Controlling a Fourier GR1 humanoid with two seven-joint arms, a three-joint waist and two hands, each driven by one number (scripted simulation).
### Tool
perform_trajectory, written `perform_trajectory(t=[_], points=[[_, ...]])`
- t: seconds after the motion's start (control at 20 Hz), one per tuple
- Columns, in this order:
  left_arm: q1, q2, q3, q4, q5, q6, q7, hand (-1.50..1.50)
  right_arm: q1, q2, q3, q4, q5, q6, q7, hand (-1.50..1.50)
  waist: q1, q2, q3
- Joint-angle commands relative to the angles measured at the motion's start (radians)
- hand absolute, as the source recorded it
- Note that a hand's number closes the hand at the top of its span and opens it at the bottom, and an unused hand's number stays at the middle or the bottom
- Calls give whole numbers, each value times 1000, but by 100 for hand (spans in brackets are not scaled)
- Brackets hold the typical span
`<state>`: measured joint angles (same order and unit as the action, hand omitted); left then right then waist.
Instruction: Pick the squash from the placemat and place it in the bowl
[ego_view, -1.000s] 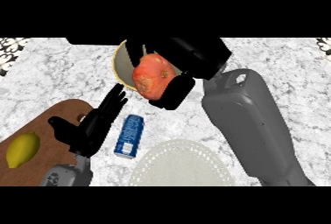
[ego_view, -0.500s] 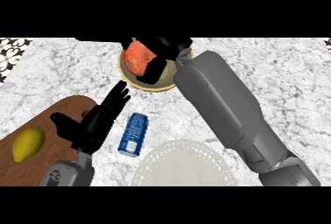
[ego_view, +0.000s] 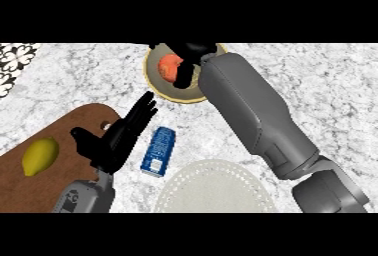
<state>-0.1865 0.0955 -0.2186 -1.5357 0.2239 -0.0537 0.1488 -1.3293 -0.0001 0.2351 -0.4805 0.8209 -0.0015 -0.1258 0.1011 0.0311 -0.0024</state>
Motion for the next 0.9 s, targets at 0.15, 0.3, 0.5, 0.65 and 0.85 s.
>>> perform_trajectory(t=[0.15,0.3,0.5,0.65,0.85], points=[[-49,-1,12,8,14,-15,24,0,-17,0,-93,128,-169,1,-121,-150,18,9,1],[-15,15,20,15,9,-27,-10,0,-2,0,-217,102,-306,-9,-181,-150,16,7,2],[-24,-27,0,21,-12,19,5,0,67,0,-358,55,-504,-10,-341,-150,-4,0,5],[23,18,40,-12,19,-2,16,0,63,-7,-437,60,-578,116,-427,-150,-35,-12,4],[84,-3,26,23,-8,1,-60,0,115,-89,-471,31,-645,321,-536,-150,-83,-25,3]])
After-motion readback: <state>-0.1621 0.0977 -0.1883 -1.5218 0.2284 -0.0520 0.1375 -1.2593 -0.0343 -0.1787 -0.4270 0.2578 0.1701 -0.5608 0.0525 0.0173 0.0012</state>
